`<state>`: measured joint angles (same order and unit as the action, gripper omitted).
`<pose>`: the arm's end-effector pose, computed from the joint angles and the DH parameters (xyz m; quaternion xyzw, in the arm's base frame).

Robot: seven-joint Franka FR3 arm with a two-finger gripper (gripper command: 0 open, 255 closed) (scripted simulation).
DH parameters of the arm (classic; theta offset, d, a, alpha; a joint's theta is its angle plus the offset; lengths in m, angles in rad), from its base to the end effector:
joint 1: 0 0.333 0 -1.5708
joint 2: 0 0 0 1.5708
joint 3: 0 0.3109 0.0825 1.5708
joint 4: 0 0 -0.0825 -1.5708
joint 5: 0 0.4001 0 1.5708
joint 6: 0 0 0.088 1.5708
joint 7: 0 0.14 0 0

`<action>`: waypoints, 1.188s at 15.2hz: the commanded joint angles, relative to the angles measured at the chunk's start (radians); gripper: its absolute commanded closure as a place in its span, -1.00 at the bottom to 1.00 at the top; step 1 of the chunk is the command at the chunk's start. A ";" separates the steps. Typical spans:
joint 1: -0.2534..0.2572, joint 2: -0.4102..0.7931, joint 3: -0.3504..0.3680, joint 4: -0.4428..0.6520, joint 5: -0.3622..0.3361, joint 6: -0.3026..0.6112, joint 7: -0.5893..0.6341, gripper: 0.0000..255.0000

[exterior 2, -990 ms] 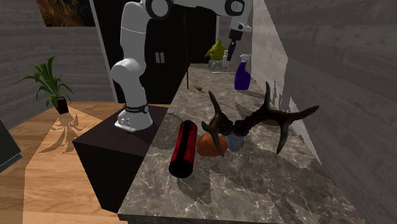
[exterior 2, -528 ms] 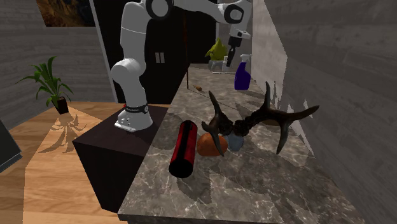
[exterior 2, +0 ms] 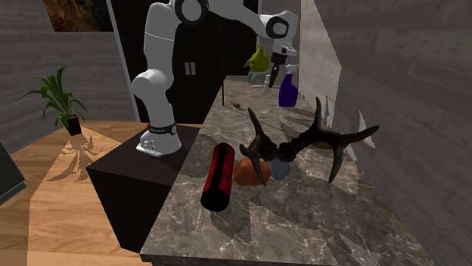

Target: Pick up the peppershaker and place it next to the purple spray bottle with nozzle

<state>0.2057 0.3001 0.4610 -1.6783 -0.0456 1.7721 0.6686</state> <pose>0.5071 0.3689 0.3853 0.9952 0.0024 -0.0960 0.0189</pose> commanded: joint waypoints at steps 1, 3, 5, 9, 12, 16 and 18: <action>0.001 0.003 0.000 -0.022 -0.002 0.025 0.002 1.00; 0.001 0.011 -0.002 -0.040 -0.005 0.050 0.002 1.00; 0.002 0.019 -0.003 -0.056 -0.009 0.074 0.003 1.00; 0.004 0.038 -0.007 -0.086 -0.018 0.121 0.006 1.00; 0.006 0.054 -0.010 -0.106 -0.025 0.155 0.009 1.00; 0.009 0.076 -0.014 -0.127 -0.035 0.197 0.013 1.00; 0.010 0.076 -0.014 -0.127 -0.035 0.197 0.013 1.00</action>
<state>0.2147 0.3751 0.4468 -1.8039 -0.0802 1.9663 0.6808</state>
